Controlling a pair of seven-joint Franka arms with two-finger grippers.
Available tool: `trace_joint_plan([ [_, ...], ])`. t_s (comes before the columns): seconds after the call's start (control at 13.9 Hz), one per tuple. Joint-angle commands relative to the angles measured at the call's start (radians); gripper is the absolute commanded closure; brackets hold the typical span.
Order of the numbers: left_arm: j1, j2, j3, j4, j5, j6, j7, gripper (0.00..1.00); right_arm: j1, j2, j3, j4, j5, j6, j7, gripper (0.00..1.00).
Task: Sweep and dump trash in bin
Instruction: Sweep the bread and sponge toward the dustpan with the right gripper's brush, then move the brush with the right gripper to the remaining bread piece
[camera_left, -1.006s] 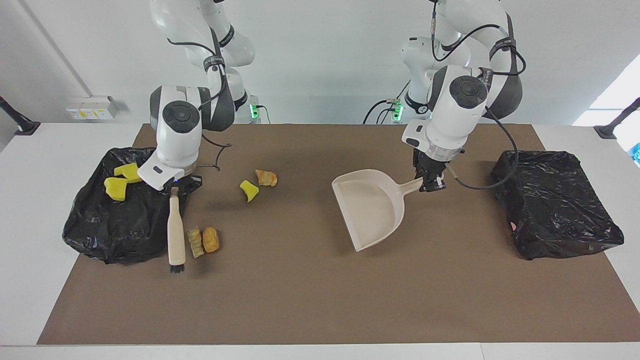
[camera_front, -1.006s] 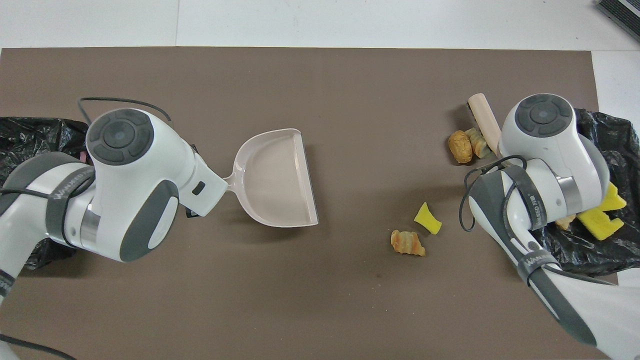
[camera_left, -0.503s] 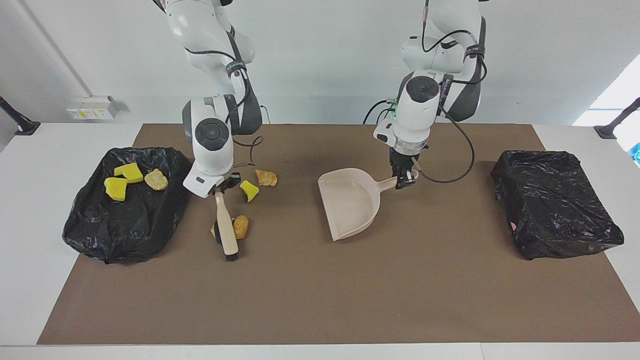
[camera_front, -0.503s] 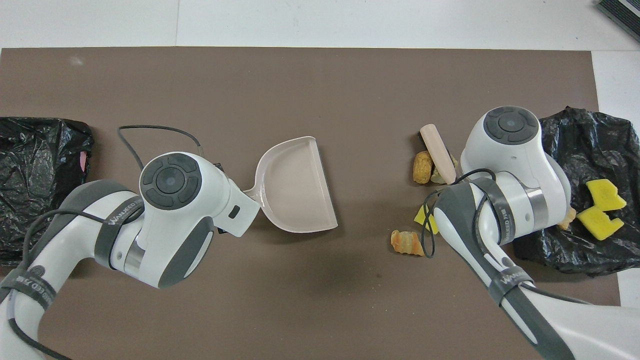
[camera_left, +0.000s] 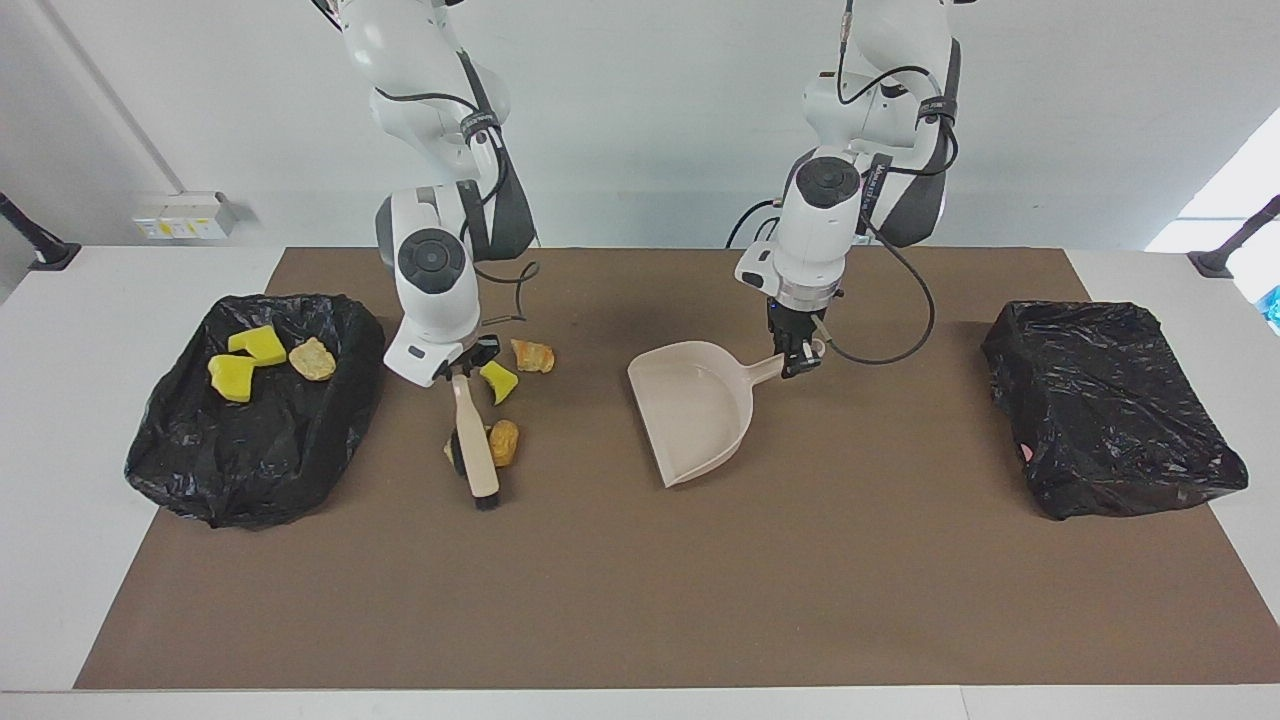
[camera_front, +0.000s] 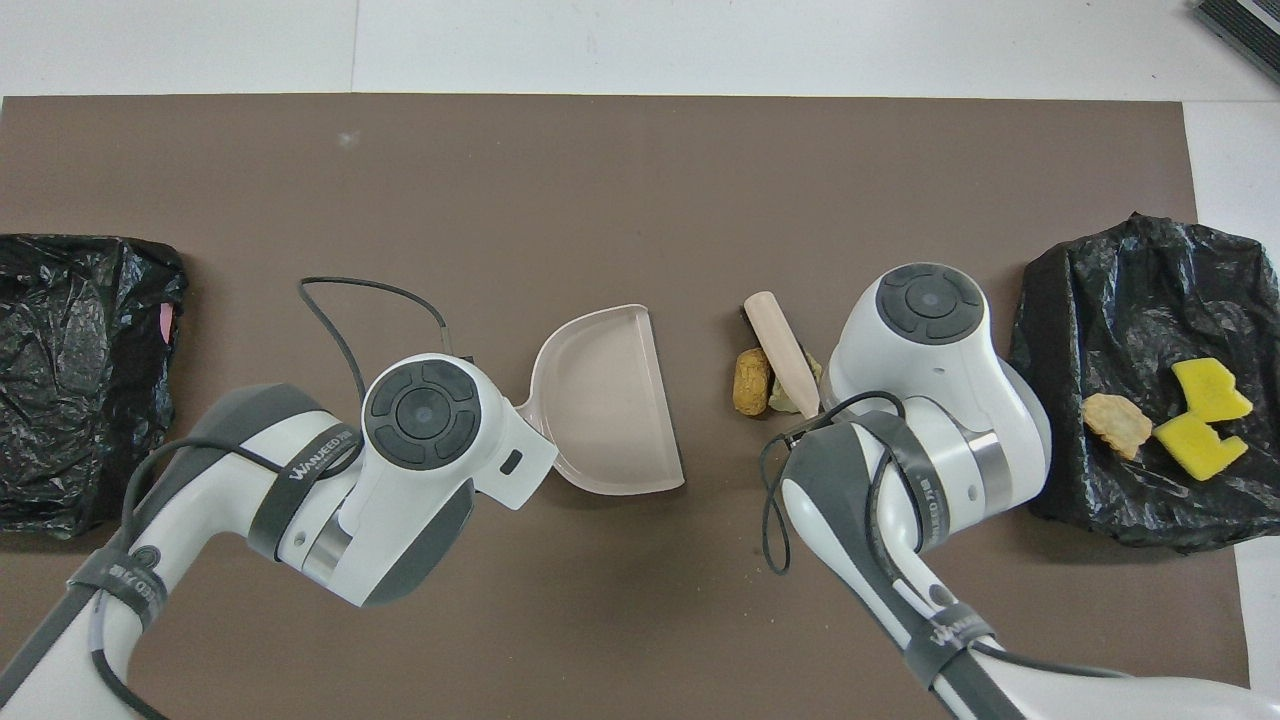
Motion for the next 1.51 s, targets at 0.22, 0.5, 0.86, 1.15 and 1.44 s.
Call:
trace_joint_plan([
  [0.22, -0.012, -0.035, 0.012, -0.059, 0.025, 0.046, -0.044, 1.00, 0.139, -0.022, 0.000, -0.035, 0.235, 0.131, 0.099, 1.00],
  [0.5, -0.005, -0.035, 0.012, -0.060, 0.023, 0.046, -0.052, 1.00, 0.179, -0.024, 0.000, 0.005, 0.398, 0.140, 0.123, 1.00],
  [0.86, 0.026, -0.041, 0.010, -0.093, 0.013, 0.083, -0.066, 1.00, 0.064, -0.140, -0.015, 0.012, 0.345, -0.072, 0.149, 1.00],
  [1.15, 0.025, -0.043, 0.010, -0.094, 0.008, 0.083, -0.070, 1.00, -0.060, -0.204, -0.013, 0.009, 0.190, -0.179, 0.220, 1.00],
  [1.44, 0.025, -0.043, 0.010, -0.094, 0.008, 0.083, -0.070, 1.00, -0.169, -0.301, -0.010, -0.139, 0.184, -0.192, 0.329, 1.00],
])
